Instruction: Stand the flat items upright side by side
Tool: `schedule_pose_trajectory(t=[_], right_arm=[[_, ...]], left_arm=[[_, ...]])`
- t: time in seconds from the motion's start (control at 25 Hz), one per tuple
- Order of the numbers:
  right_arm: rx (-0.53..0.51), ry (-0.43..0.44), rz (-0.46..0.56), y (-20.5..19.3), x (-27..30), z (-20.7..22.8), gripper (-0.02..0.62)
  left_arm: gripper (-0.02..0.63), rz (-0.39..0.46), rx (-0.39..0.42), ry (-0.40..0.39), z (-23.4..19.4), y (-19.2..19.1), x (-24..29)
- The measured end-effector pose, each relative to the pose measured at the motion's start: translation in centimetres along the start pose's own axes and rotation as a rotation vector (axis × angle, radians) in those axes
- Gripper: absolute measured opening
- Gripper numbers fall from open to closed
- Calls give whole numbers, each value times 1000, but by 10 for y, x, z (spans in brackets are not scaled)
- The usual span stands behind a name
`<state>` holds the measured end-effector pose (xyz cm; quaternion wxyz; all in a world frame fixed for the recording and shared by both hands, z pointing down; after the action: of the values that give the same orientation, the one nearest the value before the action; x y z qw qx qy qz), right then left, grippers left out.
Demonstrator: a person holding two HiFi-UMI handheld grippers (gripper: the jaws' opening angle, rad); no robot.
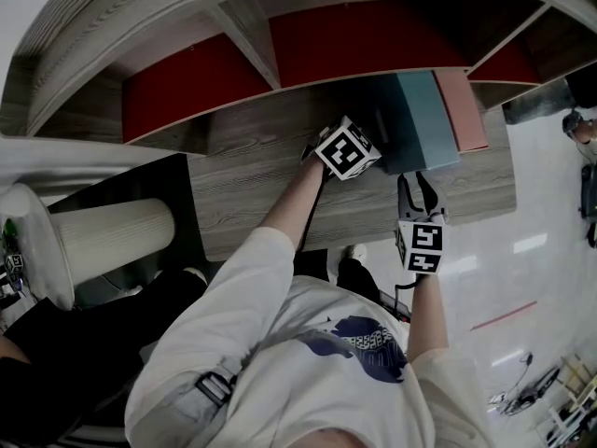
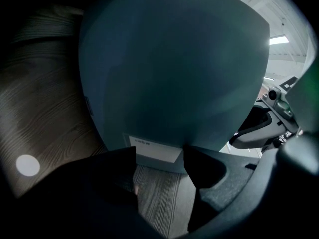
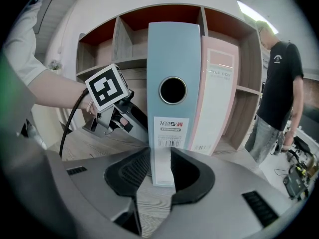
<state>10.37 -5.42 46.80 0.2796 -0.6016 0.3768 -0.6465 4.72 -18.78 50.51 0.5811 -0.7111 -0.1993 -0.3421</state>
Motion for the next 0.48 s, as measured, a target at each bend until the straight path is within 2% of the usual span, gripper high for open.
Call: schedule_pose_trajectory(t=[0.48], right_arm=[[-7, 6, -2, 6, 15, 6, 124]], left_arm=[[287, 18, -20, 19, -15, 4, 6]])
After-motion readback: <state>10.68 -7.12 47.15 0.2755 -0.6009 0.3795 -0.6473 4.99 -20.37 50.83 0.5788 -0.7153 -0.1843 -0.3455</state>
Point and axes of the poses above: the fingertips, and each gripper's own axes: x forward along the fingers, z to its right, y out of its top, the point moved 5 cm from there along -x, backward along the fingers, and after that the axes turned 4 degrees about y, right-handed, at the moved point
